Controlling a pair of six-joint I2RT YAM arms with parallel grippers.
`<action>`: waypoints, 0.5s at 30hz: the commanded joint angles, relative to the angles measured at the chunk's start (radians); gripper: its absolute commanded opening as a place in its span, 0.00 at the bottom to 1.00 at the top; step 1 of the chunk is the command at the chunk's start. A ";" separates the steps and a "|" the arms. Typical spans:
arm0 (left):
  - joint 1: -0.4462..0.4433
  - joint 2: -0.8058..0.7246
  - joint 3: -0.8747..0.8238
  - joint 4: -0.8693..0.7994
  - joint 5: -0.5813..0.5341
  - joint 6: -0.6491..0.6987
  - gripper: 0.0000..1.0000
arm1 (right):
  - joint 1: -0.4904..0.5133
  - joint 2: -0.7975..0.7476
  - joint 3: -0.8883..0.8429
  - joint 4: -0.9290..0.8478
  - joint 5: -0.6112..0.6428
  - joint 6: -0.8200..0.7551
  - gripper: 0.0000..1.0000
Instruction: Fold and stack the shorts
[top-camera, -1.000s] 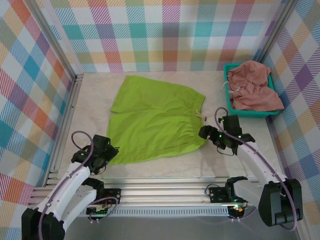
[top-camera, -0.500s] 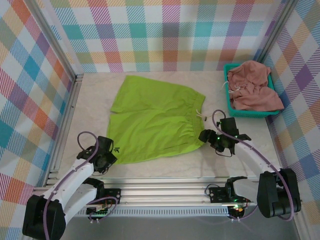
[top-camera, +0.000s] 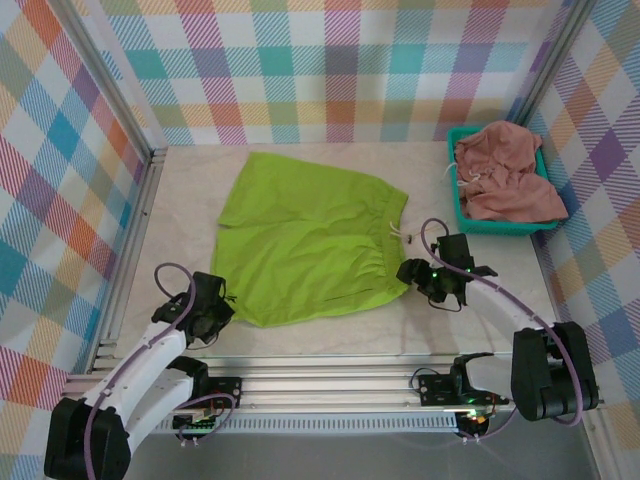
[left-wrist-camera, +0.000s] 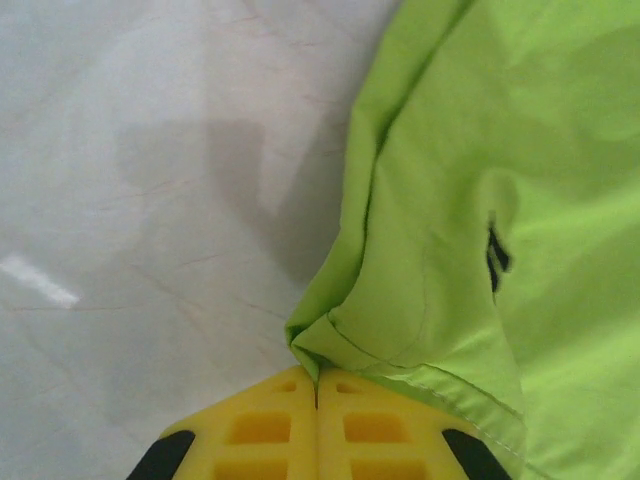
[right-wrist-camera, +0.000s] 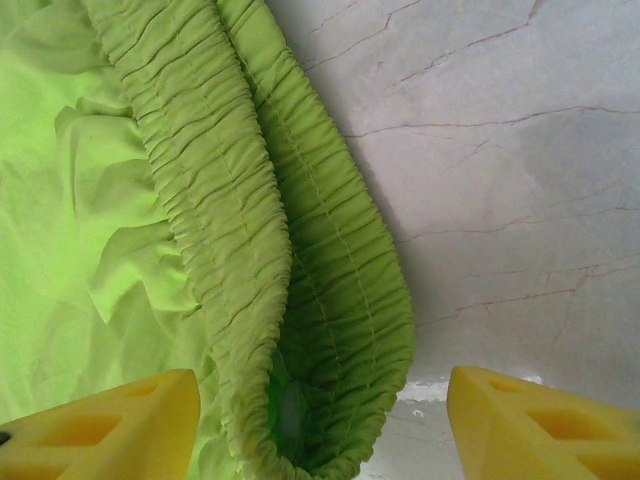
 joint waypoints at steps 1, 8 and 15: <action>-0.006 -0.014 0.026 0.037 0.032 0.009 0.05 | -0.005 0.006 -0.022 0.030 -0.038 0.025 0.66; -0.006 -0.019 0.039 0.030 0.025 0.023 0.02 | -0.004 0.053 -0.024 0.073 -0.084 0.056 0.55; -0.006 -0.017 0.044 0.026 0.016 0.028 0.00 | -0.005 0.071 -0.021 0.081 -0.076 0.073 0.33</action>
